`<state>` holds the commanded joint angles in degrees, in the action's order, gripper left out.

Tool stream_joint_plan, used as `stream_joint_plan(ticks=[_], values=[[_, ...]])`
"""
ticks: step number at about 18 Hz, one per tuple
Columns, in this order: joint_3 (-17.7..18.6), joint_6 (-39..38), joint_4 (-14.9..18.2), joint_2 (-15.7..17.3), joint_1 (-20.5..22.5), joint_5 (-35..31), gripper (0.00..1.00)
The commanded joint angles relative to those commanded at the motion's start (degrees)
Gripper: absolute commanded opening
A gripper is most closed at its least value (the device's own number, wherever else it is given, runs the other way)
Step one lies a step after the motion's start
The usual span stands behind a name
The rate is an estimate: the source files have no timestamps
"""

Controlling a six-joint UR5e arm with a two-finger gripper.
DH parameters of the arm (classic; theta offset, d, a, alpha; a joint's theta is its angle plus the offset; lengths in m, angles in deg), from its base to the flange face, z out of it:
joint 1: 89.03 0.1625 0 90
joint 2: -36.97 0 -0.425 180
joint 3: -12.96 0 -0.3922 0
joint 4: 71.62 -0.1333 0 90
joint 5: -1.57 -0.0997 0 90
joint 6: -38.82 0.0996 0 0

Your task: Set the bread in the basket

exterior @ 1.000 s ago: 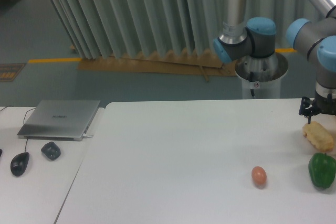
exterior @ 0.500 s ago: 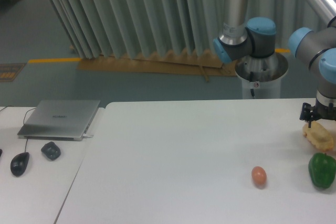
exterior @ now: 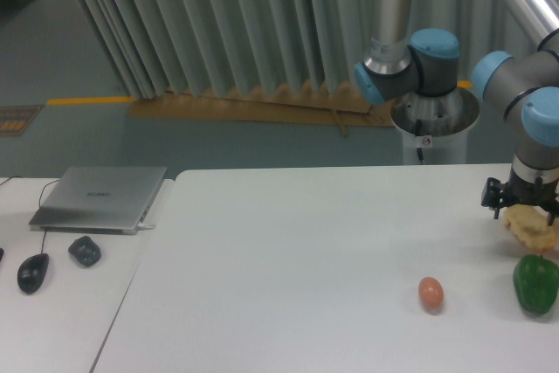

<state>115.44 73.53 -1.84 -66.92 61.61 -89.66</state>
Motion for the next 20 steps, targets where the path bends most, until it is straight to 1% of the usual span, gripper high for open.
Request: stream_joint_plan(ticks=[2,5,10,20], values=[[-0.44,0.17,0.00,0.26,0.70,0.00,1.00],[-2.02,0.70,0.96,1.84,2.98,-0.26,1.00],[-1.50,1.40,0.53,1.76,4.92,-0.44,1.00],[-0.09,0.88,0.00,0.44,4.48,-0.44,1.00]])
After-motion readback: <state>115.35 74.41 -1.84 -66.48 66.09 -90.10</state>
